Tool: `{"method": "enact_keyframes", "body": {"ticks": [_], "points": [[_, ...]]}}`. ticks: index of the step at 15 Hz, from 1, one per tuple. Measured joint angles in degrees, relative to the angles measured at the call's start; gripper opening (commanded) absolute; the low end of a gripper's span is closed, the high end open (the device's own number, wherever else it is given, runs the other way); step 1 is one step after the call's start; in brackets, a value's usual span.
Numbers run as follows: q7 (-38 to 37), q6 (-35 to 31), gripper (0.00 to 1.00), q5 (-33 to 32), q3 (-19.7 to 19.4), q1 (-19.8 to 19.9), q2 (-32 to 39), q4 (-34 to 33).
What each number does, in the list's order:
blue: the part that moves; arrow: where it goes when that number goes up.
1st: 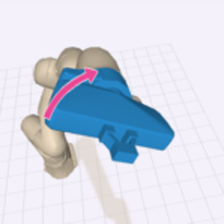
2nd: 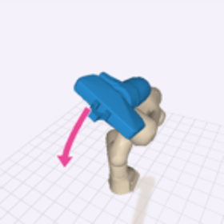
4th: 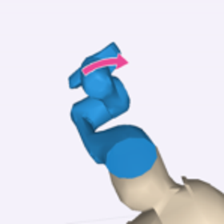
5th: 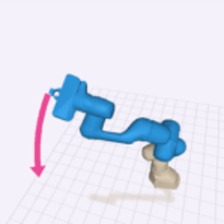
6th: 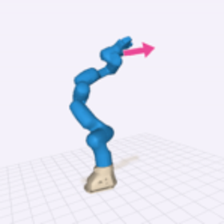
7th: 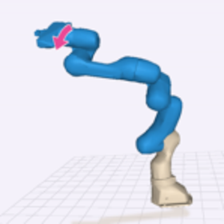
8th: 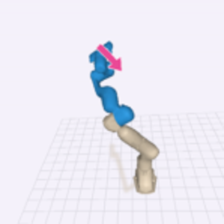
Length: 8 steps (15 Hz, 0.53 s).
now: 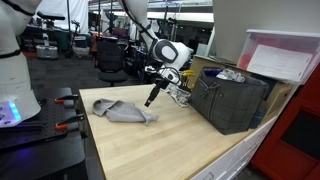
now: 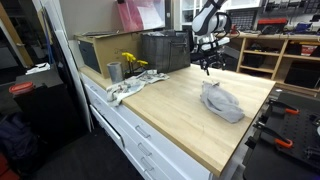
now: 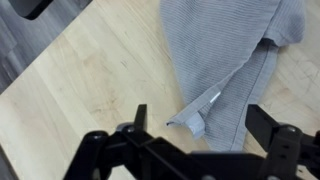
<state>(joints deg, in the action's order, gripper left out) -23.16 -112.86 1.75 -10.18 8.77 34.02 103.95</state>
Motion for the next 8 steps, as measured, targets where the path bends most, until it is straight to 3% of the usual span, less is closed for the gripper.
{"method": "enact_keyframes", "body": {"ticks": [3, 4, 5, 8], "points": [[-1.39, 1.85, 1.00, 5.17, -0.14, 2.09, 6.73, -6.51], [-2.06, 2.41, 0.93, 6.22, -0.26, 2.63, 8.62, -8.43], [-2.67, 2.78, 0.74, 6.84, -0.56, 3.09, 10.36, -10.20], [-4.39, 3.77, 0.51, 7.70, -2.04, 4.03, 13.87, -13.90]]}}
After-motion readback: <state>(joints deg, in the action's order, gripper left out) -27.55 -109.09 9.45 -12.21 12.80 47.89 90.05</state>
